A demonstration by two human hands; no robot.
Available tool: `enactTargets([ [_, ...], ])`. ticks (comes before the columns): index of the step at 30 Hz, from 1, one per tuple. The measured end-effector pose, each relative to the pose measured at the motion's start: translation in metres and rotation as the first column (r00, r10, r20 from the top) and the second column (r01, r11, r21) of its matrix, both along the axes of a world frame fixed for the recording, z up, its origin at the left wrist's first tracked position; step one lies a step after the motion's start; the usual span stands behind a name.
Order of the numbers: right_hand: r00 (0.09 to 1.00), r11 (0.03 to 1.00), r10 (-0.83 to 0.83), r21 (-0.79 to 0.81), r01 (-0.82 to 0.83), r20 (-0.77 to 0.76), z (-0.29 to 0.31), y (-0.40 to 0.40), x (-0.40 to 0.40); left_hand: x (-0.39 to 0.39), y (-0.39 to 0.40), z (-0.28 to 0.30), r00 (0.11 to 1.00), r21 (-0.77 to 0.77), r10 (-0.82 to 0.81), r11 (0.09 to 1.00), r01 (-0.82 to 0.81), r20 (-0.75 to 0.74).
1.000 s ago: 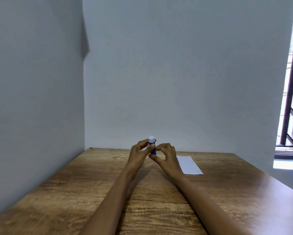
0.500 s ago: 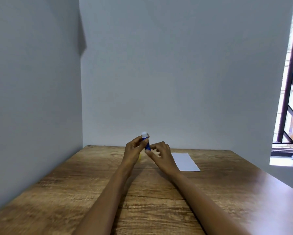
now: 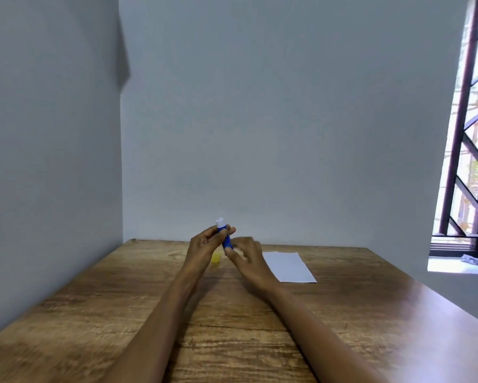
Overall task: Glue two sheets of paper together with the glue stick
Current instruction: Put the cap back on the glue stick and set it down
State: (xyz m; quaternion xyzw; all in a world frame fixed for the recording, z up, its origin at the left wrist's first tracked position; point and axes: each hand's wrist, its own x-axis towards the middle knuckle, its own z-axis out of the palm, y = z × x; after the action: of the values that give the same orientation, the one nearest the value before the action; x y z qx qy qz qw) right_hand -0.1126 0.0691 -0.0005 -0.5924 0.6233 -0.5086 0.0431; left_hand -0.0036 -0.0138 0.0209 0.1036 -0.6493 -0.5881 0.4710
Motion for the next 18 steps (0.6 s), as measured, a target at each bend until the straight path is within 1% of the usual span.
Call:
enactTargets([
  [1,0.999,0.999,0.043,0.032,-0.043,0.015,0.001,0.001,0.001,0.0,-0.001,-0.001,1.0,0.006,0.002,1.0,-0.002,0.004],
  [2,0.998,0.997,0.052,0.048,-0.053,0.023,0.002,0.001,0.001,0.0,-0.002,-0.002,1.0,0.011,0.007,1.0,-0.007,0.009],
  [3,1.0,0.999,0.024,0.042,-0.024,0.02,0.004,0.0,0.0,0.0,-0.002,-0.002,1.0,0.012,0.016,1.0,-0.016,0.012],
  [6,0.973,0.973,-0.23,-0.005,0.23,-0.026,0.007,-0.002,-0.002,-0.004,0.001,-0.003,0.999,0.006,0.026,1.0,-0.026,0.019],
  [8,0.958,0.958,-0.285,-0.017,0.285,-0.024,0.006,-0.003,0.0,-0.007,0.005,-0.003,0.999,-0.006,0.012,1.0,-0.012,0.032],
  [10,0.977,0.977,-0.214,0.011,0.214,0.021,0.005,-0.002,0.002,-0.007,0.007,-0.002,0.999,-0.005,0.01,1.0,-0.01,0.03],
  [13,0.996,0.996,0.017,0.09,-0.024,0.084,0.001,0.005,-0.001,-0.002,0.003,-0.002,1.0,0.009,0.029,1.0,-0.029,0.0],
  [14,0.994,0.991,0.056,0.112,-0.066,0.091,0.002,0.007,0.0,0.0,0.001,-0.002,1.0,0.013,0.029,1.0,-0.029,-0.003],
  [16,0.995,0.993,0.067,0.089,-0.074,0.078,0.005,0.008,0.003,0.001,0.0,-0.003,0.999,0.018,0.034,0.999,-0.034,0.003],
  [18,0.999,0.999,-0.032,0.036,0.03,0.044,0.007,0.004,0.004,0.0,0.0,-0.003,0.999,0.016,0.048,0.999,-0.048,-0.004],
])
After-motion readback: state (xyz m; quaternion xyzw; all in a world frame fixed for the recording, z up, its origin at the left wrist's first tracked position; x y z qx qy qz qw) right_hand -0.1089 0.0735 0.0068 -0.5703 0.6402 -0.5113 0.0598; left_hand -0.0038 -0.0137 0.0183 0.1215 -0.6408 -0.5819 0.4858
